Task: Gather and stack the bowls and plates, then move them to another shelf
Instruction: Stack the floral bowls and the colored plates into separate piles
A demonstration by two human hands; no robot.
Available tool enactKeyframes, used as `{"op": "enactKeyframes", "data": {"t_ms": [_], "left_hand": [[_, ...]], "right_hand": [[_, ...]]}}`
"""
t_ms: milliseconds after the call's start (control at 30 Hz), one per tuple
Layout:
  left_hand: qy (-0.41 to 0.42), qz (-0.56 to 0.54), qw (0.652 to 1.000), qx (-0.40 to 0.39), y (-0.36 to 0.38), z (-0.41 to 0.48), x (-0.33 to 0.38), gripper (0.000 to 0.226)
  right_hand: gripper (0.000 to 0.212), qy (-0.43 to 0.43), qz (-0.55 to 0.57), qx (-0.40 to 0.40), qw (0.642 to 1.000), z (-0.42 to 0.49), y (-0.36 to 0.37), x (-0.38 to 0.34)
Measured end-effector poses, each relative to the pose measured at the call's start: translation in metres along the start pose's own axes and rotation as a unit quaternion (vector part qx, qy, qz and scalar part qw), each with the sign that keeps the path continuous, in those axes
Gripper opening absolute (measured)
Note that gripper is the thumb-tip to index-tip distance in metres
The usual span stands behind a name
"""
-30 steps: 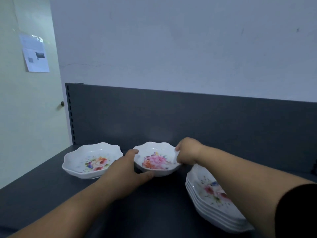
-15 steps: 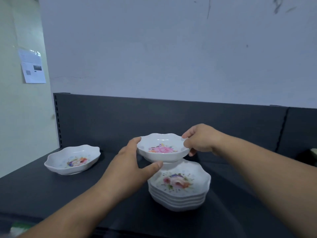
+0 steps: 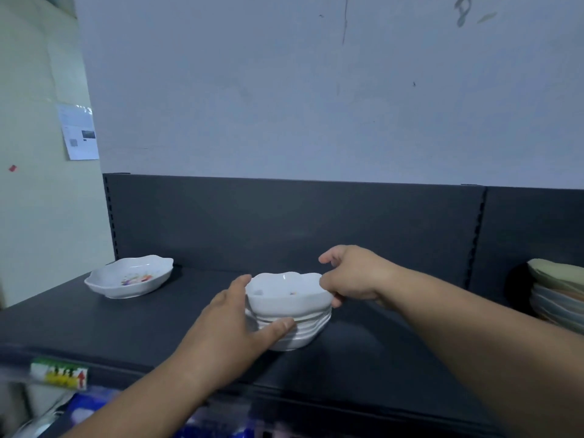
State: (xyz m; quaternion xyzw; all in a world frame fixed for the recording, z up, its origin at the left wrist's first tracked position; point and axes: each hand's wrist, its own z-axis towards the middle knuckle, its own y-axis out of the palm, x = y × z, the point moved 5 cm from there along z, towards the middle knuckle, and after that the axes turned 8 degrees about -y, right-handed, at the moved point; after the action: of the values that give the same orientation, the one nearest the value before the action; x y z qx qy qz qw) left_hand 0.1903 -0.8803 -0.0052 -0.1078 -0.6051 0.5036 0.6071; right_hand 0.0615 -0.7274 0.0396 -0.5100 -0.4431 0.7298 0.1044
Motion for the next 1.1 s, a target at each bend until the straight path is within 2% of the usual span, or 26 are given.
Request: {"op": "enactKeyframes", "data": {"t_ms": [133,200,367,533,700,867,1100], "left_hand": [[-0.013,0.003,1.0,0.01,0.001,-0.005,-0.003,0.091],[-0.022,0.01,1.0,0.018,0.001,-0.006,-0.003,0.094],[-0.04,0.017,0.998,0.036,-0.001,-0.008,-0.005,0.095],[-0.024,0.011,0.999,0.039,-0.003,-0.011,-0.008,0.092],[-0.017,0.01,1.0,0.018,-0.006,-0.004,-0.017,0.095],[-0.008,0.013,1.0,0.008,-0.014,0.011,-0.022,0.099],[-0.002,0.009,1.0,-0.002,-0.03,0.025,-0.046,0.107]], "right_hand": [[0.037,-0.027,-0.046,-0.053,0.997,0.0,0.013,-0.01],[0.036,-0.019,-0.036,-0.071,0.997,-0.001,0.021,-0.013],[0.011,-0.049,0.045,-0.05,0.997,0.001,0.031,-0.018],[0.004,-0.049,0.134,-0.051,0.988,-0.001,0.039,-0.024],[0.004,-0.037,0.127,-0.062,0.989,0.0,0.05,-0.021],[0.014,0.001,0.137,-0.072,0.988,-0.001,0.043,-0.03],[0.016,-0.015,0.124,-0.032,0.992,0.013,0.04,-0.063]]}}
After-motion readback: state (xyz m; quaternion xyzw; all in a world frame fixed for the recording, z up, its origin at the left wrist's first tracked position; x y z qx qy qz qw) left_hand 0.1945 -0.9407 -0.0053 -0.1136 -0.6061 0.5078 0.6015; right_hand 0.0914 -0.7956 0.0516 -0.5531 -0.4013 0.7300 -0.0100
